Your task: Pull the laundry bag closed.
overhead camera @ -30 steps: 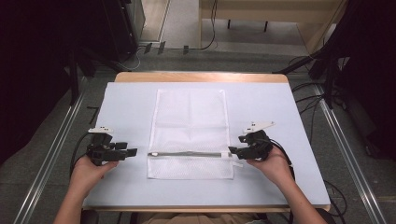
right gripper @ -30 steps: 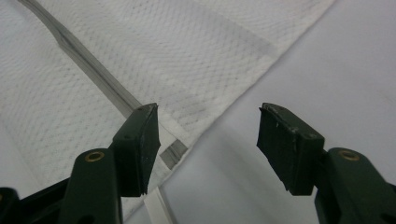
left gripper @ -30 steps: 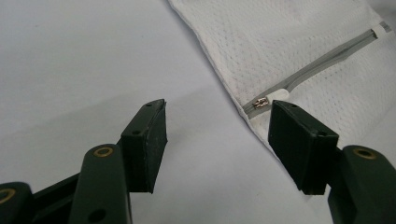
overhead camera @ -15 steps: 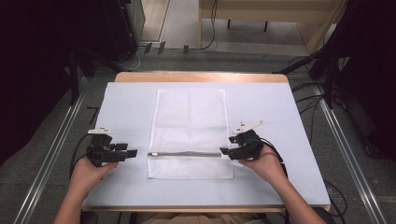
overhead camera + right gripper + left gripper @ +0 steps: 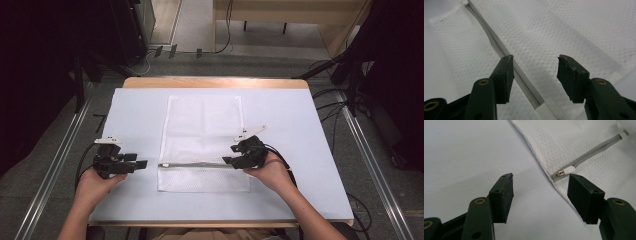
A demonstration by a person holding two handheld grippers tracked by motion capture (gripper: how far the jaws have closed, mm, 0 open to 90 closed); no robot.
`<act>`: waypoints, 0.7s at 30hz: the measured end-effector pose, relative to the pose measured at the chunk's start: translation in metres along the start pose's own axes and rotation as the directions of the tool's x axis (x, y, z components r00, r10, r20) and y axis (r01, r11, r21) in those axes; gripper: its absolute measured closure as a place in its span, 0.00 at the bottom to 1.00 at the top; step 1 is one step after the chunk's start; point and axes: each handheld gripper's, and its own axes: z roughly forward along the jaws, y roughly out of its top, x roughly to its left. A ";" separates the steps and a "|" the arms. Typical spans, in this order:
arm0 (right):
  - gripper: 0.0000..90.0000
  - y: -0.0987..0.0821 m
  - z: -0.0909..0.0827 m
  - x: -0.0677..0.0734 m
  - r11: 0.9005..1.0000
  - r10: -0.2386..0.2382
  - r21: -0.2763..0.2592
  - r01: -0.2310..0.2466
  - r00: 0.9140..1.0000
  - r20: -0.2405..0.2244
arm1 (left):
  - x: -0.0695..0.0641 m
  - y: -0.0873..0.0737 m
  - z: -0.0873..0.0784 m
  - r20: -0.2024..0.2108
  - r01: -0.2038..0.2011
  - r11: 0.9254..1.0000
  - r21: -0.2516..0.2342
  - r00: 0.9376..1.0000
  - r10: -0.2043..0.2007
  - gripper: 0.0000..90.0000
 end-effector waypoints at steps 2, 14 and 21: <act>0.55 0.003 0.002 0.003 1.000 -0.006 0.001 0.006 1.000 -0.009 | 0.000 0.000 0.000 -0.001 -0.001 1.000 0.002 1.000 0.002 0.42; 0.58 0.018 0.011 0.018 0.999 -0.033 -0.012 0.032 0.998 -0.045 | -0.001 0.002 0.002 0.009 0.005 1.000 0.010 1.000 -0.005 0.43; 0.60 0.026 0.017 0.030 0.999 -0.047 -0.012 0.046 0.997 -0.067 | 0.000 0.003 0.003 0.010 -0.009 1.000 0.010 1.000 0.009 0.42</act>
